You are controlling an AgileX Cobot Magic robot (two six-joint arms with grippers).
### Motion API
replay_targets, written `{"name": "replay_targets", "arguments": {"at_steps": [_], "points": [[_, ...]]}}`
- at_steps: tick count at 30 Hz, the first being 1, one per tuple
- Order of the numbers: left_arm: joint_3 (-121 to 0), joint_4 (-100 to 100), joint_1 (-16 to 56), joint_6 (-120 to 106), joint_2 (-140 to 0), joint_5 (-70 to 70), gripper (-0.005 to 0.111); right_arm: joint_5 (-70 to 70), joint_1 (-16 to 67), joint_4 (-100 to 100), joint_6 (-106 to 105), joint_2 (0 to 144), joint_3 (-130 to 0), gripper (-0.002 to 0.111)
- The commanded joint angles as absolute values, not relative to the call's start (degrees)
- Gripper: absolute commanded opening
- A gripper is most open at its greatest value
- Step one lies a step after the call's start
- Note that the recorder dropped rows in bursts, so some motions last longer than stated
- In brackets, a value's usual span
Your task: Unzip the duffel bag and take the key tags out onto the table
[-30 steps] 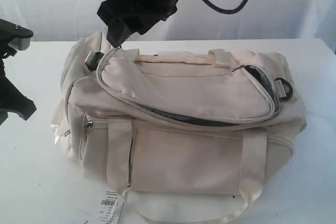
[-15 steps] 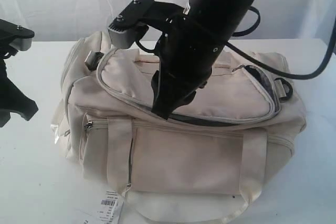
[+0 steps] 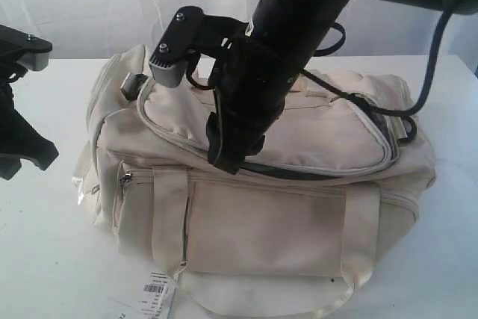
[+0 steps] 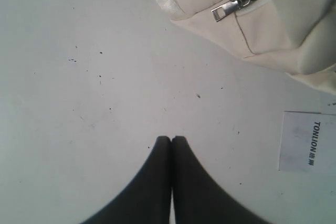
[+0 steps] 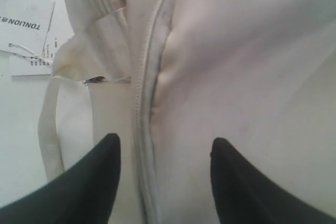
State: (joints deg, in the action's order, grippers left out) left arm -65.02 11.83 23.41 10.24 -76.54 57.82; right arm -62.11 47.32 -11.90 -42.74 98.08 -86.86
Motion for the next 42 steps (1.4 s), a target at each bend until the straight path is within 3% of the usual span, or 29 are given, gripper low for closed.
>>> {"name": "replay_targets", "arguments": {"at_steps": [1,11,32,35,40,42], "points": [[-64.56,11.06,23.32,10.22,-75.93,58.51,0.0,-62.6,47.33,-11.69,-43.53,99.36,-86.66,0.05],[-64.56,10.78,23.32,10.22,-75.93,58.25,0.0,-60.92,47.33,-8.05,-42.93,99.69,-86.78,0.039],[-64.56,10.33,23.32,10.22,-75.93,58.11,0.0,-60.23,47.33,-5.75,-39.69,97.65,-86.78,0.038],[-64.56,10.33,23.32,10.22,-75.93,58.11,0.0,-60.23,47.33,-5.08,-38.04,97.65,-86.78,0.03],[-64.56,10.21,23.32,10.22,-75.93,58.11,0.0,-58.26,47.33,-0.7,-36.36,97.65,-86.78,0.003],[-64.56,9.83,23.32,10.22,-75.93,58.01,0.0,-54.74,47.33,3.45,-31.99,97.65,-86.78,0.0]]}}
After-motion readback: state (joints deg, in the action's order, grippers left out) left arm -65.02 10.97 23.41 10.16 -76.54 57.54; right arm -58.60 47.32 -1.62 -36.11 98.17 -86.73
